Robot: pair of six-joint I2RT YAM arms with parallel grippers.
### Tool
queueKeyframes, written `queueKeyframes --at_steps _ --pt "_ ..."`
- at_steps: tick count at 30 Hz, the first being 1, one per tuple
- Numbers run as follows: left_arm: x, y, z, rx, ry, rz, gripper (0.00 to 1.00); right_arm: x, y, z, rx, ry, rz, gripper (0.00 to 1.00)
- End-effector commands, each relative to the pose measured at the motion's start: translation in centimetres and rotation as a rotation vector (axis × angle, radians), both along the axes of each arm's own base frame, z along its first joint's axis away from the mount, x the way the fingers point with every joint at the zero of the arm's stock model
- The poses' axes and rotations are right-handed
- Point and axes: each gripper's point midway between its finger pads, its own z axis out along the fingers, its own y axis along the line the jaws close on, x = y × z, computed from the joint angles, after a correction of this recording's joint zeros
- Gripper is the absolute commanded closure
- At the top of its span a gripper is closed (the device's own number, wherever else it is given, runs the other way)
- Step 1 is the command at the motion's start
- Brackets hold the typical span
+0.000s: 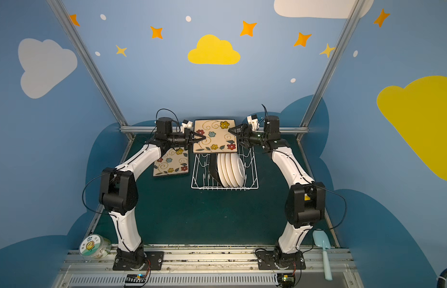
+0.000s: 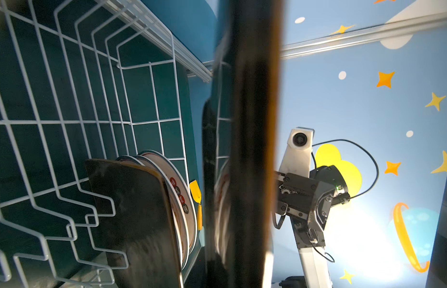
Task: Unload the plates from the dish rack
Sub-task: 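Open the right gripper while the left carries the flowered plate toward the first plate, then lower the flowered plate onto the first flowered plate with the left gripper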
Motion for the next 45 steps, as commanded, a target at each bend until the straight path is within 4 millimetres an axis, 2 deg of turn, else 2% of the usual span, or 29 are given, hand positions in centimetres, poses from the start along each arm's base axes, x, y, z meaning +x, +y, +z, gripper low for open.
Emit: queueKeyframes --at_steps 1,7,15,23,27,31,40,45 --pt "-1.5 0.6 7.4 -0.049 -0.231 -0.028 0.97 -0.9 -0.8 3.0 -0.051 -0.123 -0.014 0.10" --pt "-1.5 2.0 8.8 -0.035 -0.267 0.000 0.97 -1.8 -1.6 3.3 -0.173 -0.226 -0.036 0.09" --pt "-1.6 4.7 10.7 0.009 -0.307 0.043 0.97 -3.8 -2.1 4.3 -0.370 -0.449 -0.028 0.09" --pt "-2.2 8.8 13.1 0.063 -0.364 0.128 0.97 -6.0 -0.4 3.8 -0.485 -0.600 0.042 0.09" --pt "-2.9 11.2 13.2 0.099 -0.365 0.167 0.97 -6.6 0.5 3.1 -0.522 -0.637 0.076 0.09" --pt "-3.8 14.0 12.5 0.161 -0.352 0.211 0.97 -7.1 1.1 2.2 -0.568 -0.658 0.103 0.08" --pt "-5.5 22.2 9.5 0.258 -0.276 0.379 0.97 -7.3 1.2 1.0 -0.634 -0.663 0.128 0.08" --pt "-6.2 23.9 6.5 0.337 -0.230 0.376 0.97 -7.3 1.8 0.9 -0.634 -0.668 0.135 0.08"
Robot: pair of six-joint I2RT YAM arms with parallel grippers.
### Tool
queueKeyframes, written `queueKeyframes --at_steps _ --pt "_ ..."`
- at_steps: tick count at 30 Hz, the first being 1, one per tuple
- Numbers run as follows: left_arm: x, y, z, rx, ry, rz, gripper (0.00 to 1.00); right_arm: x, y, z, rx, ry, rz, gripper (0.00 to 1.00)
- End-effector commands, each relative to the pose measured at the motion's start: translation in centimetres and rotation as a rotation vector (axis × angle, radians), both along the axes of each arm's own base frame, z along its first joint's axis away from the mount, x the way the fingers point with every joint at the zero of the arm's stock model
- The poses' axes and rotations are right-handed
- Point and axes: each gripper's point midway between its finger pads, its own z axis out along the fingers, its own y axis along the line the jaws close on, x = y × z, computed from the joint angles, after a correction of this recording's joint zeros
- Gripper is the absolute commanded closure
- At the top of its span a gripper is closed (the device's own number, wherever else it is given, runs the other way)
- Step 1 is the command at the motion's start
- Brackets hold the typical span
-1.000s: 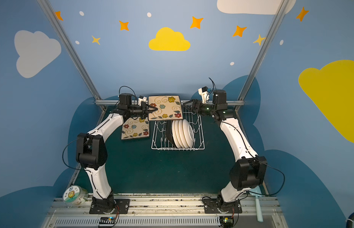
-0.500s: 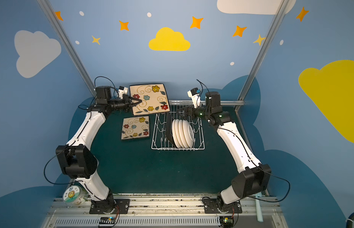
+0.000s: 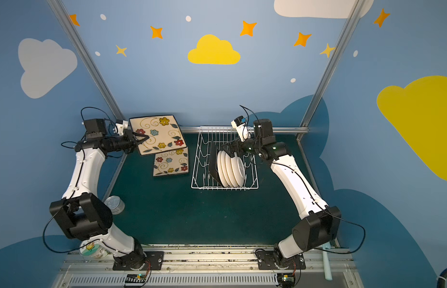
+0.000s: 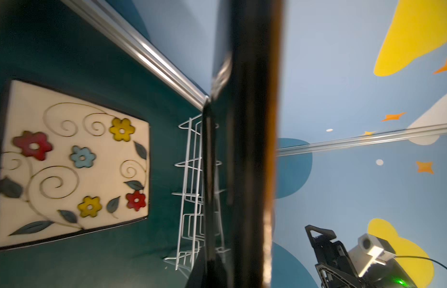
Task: Unload the plates from the dish rack
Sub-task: 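Lower the flowered plate onto the first flowered plate with the left gripper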
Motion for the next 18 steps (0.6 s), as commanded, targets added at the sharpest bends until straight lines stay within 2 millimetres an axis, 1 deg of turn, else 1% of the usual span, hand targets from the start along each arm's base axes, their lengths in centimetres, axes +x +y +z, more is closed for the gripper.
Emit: queueKeyframes --at_steps 1,7,11,18 --pt "-1.6 -1.7 2.9 0.065 -0.143 -0.134 0.97 -0.4 0.2 -0.2 -0.024 -0.006 0.006 0.08" --pt "-1.6 -0.6 -1.4 0.163 -0.047 -0.151 0.97 -0.3 0.3 -0.3 -0.033 -0.012 -0.003 0.08" --pt "-0.8 0.0 -4.3 0.186 -0.004 -0.158 0.97 -0.3 0.4 -0.3 -0.030 -0.009 -0.006 0.08" --pt "0.6 0.5 -6.6 0.203 -0.014 -0.180 0.97 -0.5 0.7 -0.5 -0.032 0.000 -0.007 0.08"
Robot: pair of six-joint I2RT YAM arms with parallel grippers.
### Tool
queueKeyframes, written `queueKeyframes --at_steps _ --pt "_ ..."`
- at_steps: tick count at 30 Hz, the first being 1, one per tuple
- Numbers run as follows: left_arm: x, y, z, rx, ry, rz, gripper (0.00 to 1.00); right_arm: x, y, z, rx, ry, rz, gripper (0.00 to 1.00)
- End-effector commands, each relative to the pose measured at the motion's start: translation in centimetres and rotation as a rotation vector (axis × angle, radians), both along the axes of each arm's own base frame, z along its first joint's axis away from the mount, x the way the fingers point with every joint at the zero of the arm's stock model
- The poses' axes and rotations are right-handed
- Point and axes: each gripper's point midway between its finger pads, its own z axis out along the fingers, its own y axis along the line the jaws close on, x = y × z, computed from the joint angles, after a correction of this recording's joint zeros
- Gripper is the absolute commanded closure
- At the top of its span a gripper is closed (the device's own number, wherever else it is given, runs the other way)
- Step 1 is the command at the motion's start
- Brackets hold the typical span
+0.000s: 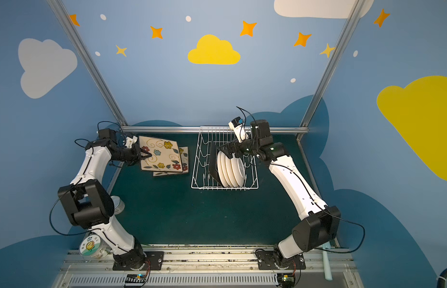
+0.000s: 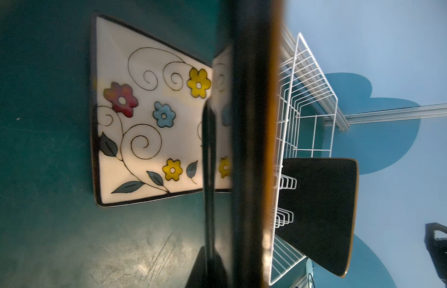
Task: Unload the plates from the dish rack
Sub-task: 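Lower the flowered plate onto the first flowered plate with the left gripper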
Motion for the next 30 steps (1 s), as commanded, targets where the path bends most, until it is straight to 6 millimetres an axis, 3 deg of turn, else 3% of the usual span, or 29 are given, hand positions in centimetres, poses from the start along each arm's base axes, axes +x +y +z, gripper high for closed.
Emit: queueKeyframes --at_steps 1,16,30 --pt "1.7 -1.0 4.0 -0.035 -0.211 -0.099 0.97 -0.2 0.2 -0.4 -0.009 0.013 -0.004 0.08" --pt "5.2 -0.5 -0.8 -0.080 -0.136 -0.152 0.97 -0.6 1.8 -0.6 -0.012 0.029 0.029 0.08" --pt "6.4 -1.0 -3.8 -0.186 -0.095 -0.152 0.97 -1.0 1.7 -1.1 -0.040 0.030 0.032 0.08"
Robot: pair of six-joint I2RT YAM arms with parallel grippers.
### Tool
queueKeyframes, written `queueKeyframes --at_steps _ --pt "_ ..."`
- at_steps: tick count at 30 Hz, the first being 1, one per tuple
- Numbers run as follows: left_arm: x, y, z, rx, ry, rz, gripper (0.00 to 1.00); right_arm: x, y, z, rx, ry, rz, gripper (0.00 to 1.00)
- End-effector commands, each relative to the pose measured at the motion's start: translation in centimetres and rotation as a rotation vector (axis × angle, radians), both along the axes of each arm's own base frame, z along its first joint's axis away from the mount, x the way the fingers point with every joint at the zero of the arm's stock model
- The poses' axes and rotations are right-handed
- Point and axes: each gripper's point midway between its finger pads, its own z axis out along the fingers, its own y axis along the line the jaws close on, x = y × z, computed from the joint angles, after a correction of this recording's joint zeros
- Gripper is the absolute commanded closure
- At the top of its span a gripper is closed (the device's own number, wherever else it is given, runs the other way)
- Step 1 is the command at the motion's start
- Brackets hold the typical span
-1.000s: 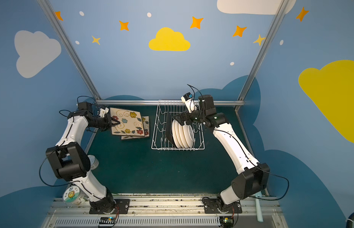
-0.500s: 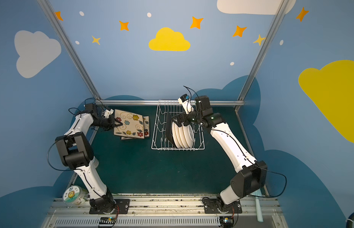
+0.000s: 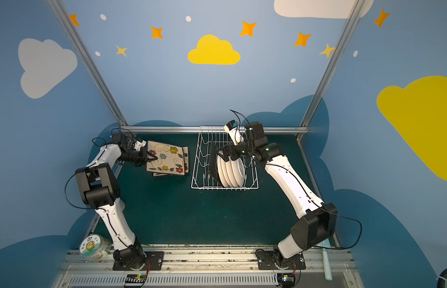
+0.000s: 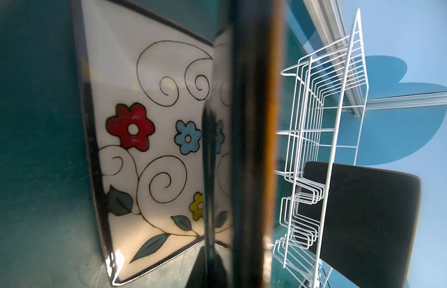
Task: Unload the plates from the dish rack
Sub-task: 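Lower the flowered plate onto the first flowered plate with the left gripper, then set the flowered plate flat on the stack and open the left gripper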
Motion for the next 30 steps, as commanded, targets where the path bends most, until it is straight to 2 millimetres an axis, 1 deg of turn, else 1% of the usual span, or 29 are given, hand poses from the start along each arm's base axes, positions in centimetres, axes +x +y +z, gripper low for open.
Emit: queueKeyframes --at_steps 1,8,17,26,30 --pt "2.0 -1.5 4.0 -0.143 -0.144 -0.050 0.97 -0.1 0.3 0.5 -0.008 -0.017 0.009 0.08" --pt "3.0 -1.4 2.9 -0.172 -0.137 -0.046 0.97 -0.3 0.3 0.7 -0.011 -0.023 0.015 0.08" --pt "3.7 -0.7 0.9 -0.143 -0.079 -0.052 0.97 -0.3 0.5 0.5 -0.022 -0.023 0.021 0.08" --pt "4.1 -0.4 -1.1 -0.150 -0.024 -0.038 0.97 -0.3 0.5 0.3 -0.034 -0.023 0.022 0.08" --pt "4.0 -0.1 -2.0 -0.126 0.004 -0.031 0.91 -0.4 0.5 0.3 -0.039 -0.027 0.023 0.08"
